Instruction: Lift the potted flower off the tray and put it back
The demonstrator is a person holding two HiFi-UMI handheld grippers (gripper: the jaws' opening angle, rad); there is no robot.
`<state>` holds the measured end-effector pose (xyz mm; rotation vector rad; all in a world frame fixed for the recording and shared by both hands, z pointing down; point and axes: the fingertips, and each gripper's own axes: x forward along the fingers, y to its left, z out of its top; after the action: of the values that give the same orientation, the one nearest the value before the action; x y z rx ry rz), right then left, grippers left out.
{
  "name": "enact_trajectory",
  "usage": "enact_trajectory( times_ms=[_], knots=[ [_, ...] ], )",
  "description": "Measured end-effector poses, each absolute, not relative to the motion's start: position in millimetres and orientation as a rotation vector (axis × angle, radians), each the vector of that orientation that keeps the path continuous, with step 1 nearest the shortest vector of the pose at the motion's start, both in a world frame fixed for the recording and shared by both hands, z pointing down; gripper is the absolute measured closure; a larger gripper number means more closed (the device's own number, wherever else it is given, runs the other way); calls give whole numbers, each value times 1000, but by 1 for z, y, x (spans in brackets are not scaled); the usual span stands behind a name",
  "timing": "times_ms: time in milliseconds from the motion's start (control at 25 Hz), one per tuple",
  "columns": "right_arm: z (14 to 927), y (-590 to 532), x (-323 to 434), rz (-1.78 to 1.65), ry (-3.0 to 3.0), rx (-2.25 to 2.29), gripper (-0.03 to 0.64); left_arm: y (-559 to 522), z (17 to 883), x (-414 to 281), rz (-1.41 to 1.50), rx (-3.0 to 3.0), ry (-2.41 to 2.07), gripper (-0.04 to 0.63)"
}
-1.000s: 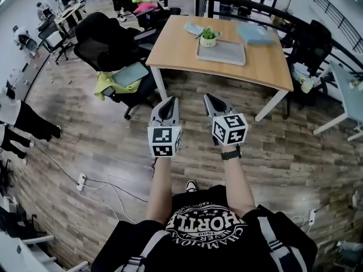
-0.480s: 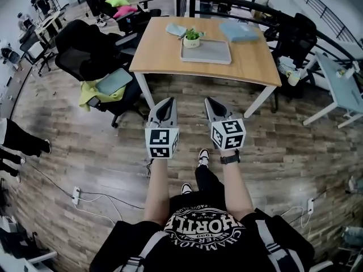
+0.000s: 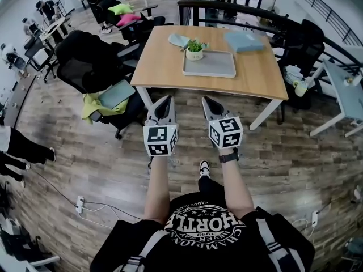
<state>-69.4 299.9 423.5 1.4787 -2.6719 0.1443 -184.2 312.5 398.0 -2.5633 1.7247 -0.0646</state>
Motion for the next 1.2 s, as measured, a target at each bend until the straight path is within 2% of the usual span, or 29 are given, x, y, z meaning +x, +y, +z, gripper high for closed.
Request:
enact_trajectory(
  times_ms=[720,1200],
  knots=[
    [391,128,-21,116,-2716,1455,598,146,386,-139,-96,-2553,1777,577],
    [427,75,16,261,-2704,1428,598,96,412,-97,-198,-2595,1800,577]
  ],
)
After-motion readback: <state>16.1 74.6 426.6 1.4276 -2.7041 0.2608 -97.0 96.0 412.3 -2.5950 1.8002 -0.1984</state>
